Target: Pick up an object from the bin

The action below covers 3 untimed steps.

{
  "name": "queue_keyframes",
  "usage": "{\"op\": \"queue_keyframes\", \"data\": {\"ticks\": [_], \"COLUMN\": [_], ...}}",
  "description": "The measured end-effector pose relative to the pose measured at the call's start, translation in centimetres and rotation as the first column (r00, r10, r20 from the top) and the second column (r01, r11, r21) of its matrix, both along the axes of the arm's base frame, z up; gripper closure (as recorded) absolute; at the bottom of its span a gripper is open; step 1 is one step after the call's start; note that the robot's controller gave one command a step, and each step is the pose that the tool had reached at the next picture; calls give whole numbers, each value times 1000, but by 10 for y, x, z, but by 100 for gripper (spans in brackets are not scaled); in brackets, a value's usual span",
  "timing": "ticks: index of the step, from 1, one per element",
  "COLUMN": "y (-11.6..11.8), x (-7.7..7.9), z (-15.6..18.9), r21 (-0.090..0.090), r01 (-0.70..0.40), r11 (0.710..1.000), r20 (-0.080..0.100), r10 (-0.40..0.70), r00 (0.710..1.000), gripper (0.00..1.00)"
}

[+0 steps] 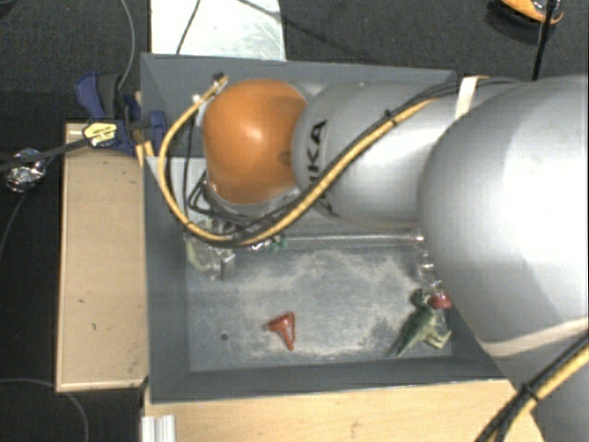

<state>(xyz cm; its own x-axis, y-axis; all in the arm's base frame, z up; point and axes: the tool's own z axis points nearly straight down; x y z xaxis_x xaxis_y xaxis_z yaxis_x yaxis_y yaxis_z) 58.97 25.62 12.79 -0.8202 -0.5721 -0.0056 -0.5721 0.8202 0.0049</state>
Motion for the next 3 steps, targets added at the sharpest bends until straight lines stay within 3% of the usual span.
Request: {"op": "queue_keyframes", "data": {"ticks": [1, 2, 3], "y": [1, 1, 2], "x": [2, 1, 4], "z": [16, 16, 44], "r21": [7, 6, 13], "r01": [4, 8, 13], "r11": [1000, 1000, 1000], "r20": [12, 8, 21], "r10": [-4, -8, -13], "r00": [1000, 1000, 1000], "gripper": [100, 100, 100]}}
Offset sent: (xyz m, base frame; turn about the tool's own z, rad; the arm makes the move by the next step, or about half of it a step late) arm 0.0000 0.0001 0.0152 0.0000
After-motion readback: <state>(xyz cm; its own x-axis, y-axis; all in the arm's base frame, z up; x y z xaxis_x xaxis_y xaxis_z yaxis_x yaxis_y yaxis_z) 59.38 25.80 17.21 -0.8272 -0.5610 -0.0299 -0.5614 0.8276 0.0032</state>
